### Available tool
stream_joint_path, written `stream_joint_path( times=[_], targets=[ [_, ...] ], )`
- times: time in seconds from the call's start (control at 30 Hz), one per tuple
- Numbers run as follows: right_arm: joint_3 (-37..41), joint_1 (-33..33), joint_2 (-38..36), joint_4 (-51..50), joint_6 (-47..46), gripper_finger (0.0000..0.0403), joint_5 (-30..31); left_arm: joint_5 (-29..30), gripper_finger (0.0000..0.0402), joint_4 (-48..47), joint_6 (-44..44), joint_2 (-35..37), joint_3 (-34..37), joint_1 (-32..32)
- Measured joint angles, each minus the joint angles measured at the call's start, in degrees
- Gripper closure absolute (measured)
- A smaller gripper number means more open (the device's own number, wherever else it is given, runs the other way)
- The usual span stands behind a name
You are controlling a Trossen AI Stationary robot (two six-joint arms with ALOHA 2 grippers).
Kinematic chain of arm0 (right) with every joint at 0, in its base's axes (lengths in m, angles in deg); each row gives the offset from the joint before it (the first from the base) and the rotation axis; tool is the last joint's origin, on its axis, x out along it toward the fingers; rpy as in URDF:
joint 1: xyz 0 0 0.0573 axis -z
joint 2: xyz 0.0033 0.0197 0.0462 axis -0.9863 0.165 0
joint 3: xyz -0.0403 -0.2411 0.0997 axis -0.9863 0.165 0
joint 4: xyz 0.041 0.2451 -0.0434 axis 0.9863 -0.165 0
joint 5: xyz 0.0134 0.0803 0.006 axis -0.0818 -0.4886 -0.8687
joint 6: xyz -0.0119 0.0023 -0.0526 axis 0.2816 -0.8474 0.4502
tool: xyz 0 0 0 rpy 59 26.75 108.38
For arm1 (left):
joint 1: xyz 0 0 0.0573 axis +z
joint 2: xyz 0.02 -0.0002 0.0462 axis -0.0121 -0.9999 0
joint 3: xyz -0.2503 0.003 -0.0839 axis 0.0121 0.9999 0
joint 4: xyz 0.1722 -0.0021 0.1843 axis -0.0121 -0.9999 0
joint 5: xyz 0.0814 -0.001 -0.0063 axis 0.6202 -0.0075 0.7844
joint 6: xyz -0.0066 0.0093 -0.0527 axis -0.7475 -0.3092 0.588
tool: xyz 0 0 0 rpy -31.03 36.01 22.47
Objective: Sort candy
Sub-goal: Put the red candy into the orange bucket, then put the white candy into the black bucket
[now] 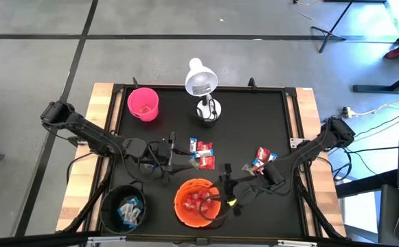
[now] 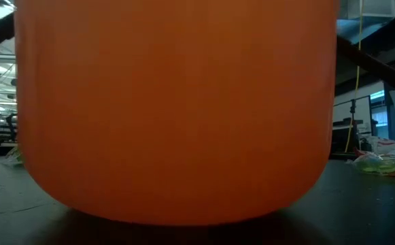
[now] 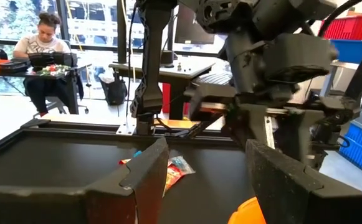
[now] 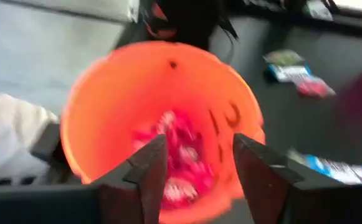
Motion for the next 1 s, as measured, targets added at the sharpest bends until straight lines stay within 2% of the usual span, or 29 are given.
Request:
stream_joint_path(
  times=[0.23, 0.43, 0.6, 0.83, 1.0],
  targets=[
    [0.00, -0.99, -5.40, -19.44, -11.50, 0.0217, 4.26, -0.02, 0.0197, -1.65, 0.07, 0.00, 0.00, 0.00],
    [0.02, -6.59, -8.42, -32.30, -20.71, 0.0217, 16.83, 0.02, 0.0198, -2.97, 0.35, -0.01, 0.00, 0.00],
    [0.02, -9.12, -8.70, -33.07, -22.99, 0.0217, 21.72, 0.10, 0.0198, -2.93, 0.15, -0.01, 0.00, 0.00],
    [4.54, -8.48, -8.70, -30.23, -23.20, 0.0217, 22.12, 0.52, 0.0198, -2.80, 0.35, 0.00, 0.00, 0.00],
    [8.99, -8.18, -9.36, -30.79, -26.99, 0.0217, 20.74, 0.54, 0.0198, -2.78, 0.37, -0.01, 0.00, 0.00]
  ],
)
